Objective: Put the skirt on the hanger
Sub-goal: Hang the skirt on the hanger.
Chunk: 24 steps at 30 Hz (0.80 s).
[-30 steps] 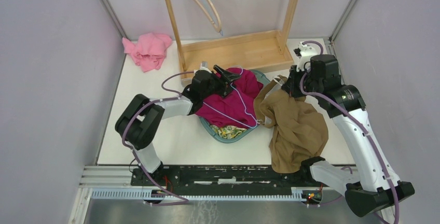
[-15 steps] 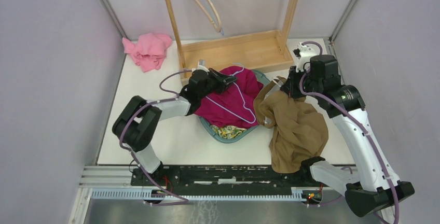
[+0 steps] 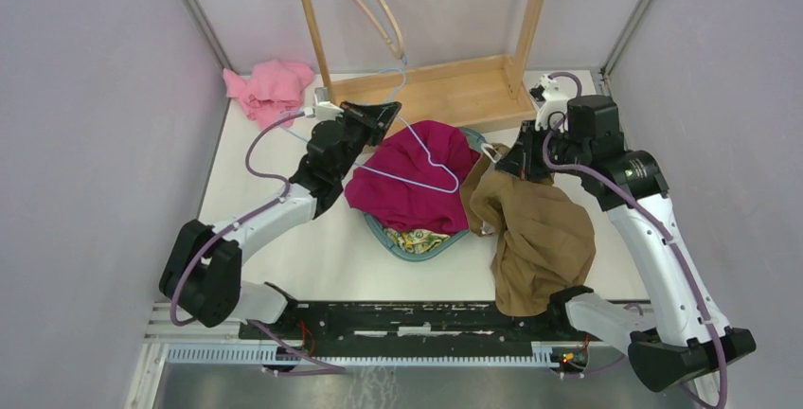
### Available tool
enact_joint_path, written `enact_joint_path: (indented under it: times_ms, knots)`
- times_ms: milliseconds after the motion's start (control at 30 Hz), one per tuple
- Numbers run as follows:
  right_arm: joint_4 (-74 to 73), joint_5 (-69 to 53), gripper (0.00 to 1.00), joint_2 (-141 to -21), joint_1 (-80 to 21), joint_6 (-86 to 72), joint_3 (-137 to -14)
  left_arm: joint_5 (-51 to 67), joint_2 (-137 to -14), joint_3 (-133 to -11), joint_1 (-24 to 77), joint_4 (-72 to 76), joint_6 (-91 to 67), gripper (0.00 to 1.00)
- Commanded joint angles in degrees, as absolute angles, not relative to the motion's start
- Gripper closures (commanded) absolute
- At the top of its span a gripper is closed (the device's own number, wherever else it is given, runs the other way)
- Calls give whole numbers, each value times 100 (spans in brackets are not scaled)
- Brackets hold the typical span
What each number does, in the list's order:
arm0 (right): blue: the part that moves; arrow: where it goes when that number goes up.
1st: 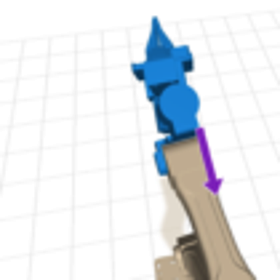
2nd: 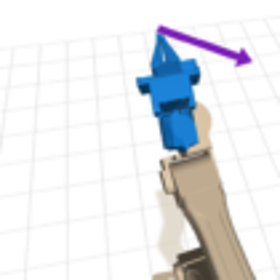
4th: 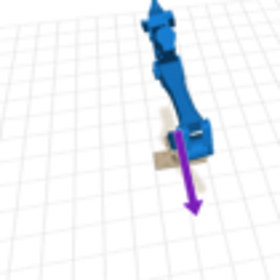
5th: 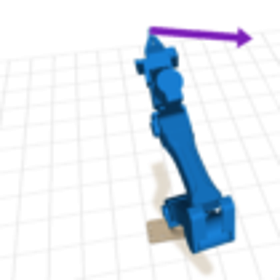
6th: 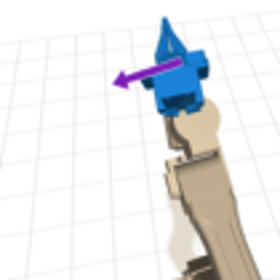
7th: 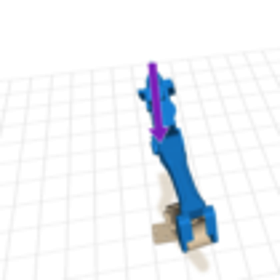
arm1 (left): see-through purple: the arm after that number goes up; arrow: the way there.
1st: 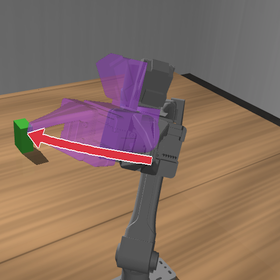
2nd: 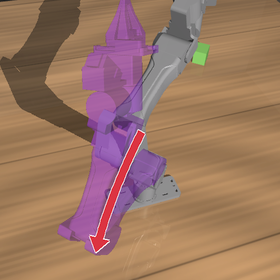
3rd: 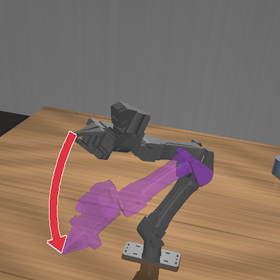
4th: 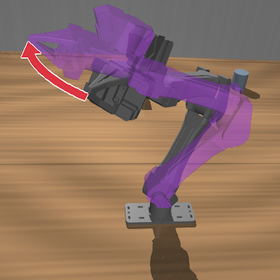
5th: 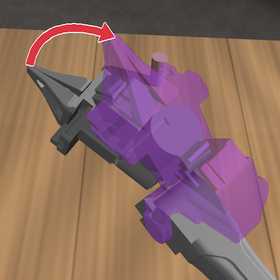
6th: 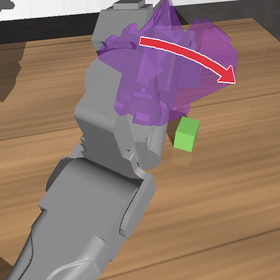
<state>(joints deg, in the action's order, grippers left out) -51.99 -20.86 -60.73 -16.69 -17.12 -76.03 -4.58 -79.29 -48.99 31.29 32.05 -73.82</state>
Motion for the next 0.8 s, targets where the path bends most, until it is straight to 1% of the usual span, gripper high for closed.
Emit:
enact_joint_path:
  times_ms: [0, 167, 400, 500, 767]
  knots:
    - [-4955, -3216, 99, -6125, -1651, -2072, -7946, -1442, -7880, -4514, 3163, 4176, -7020, 97]
    - [-4835, -3955, 99, -6213, -1651, -2308, -7791, -2130, -7998, -4051, 3167, 5421, -6883, 97]
    - [-4436, -4874, 99, -6356, -1652, -2709, -7390, -2321, -8490, -4048, 3169, 7177, -6667, 96]
    - [-4390, -5026, 99, -6404, -1647, -2753, -7297, -2259, -8693, -4038, 3168, 7921, -6785, 96]
    - [-4234, -5095, 99, -6425, -1649, -2857, -7215, -1983, -9181, -3973, 3172, 9233, -7355, 95]
